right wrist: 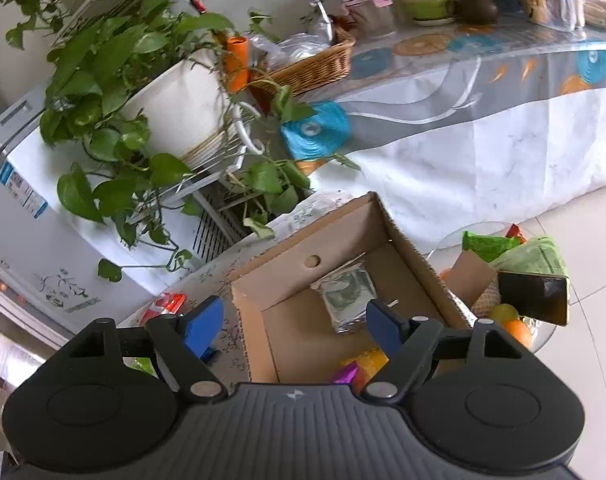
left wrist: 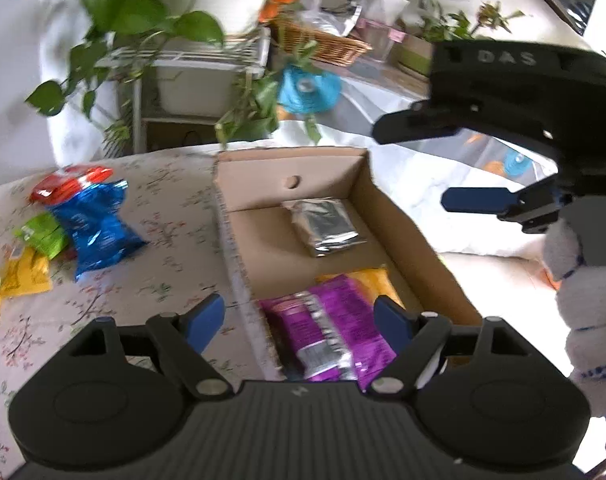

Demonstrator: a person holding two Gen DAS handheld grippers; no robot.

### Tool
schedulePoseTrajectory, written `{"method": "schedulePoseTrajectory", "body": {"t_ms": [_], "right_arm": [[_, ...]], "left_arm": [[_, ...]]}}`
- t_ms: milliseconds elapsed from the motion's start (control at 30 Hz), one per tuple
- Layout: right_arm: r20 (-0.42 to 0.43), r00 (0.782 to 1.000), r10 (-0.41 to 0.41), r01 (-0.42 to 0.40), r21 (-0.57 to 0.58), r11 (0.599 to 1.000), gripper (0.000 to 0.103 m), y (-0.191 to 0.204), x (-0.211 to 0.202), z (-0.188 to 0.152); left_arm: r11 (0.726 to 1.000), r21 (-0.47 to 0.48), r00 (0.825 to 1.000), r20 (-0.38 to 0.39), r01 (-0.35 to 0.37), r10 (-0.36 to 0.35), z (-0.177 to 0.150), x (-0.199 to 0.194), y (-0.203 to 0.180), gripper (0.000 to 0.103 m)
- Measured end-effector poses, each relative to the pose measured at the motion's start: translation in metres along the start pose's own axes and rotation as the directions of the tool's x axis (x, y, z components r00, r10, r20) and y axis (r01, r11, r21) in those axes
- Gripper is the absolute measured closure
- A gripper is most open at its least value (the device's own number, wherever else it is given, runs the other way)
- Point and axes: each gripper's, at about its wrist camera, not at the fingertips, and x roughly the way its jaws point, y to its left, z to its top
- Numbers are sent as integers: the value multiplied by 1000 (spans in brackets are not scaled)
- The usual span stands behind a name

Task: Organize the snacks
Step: 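Open left tool over the box while right tool releases silver packet inside, then move both open tools back over the remaining snack bags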

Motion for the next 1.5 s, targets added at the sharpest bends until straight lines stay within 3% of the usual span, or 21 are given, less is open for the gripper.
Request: {"method": "schedulePoseTrajectory", "body": {"t_ms": [533,933,1267,1500], "right_arm": [[-43,996,73,-78,-132,988,18,43,19,-11],[-91,990,111,-129,-233,964,18,82,42,-24],[-158,980,125,-172,-335,927,18,119,69,-47],[-197,975,105,-177,-396,901,18,140,94,-64]], "left_arm": [[988,-102,993,-2,-117,117,-6,-20,85,22],[957,-167,969,23,-237,245,8,-35,161,22],[935,-213,954,32,-284,297,34,-16,210,21],[942,-196,954,68,-273,291,56,7,231,21]]}}
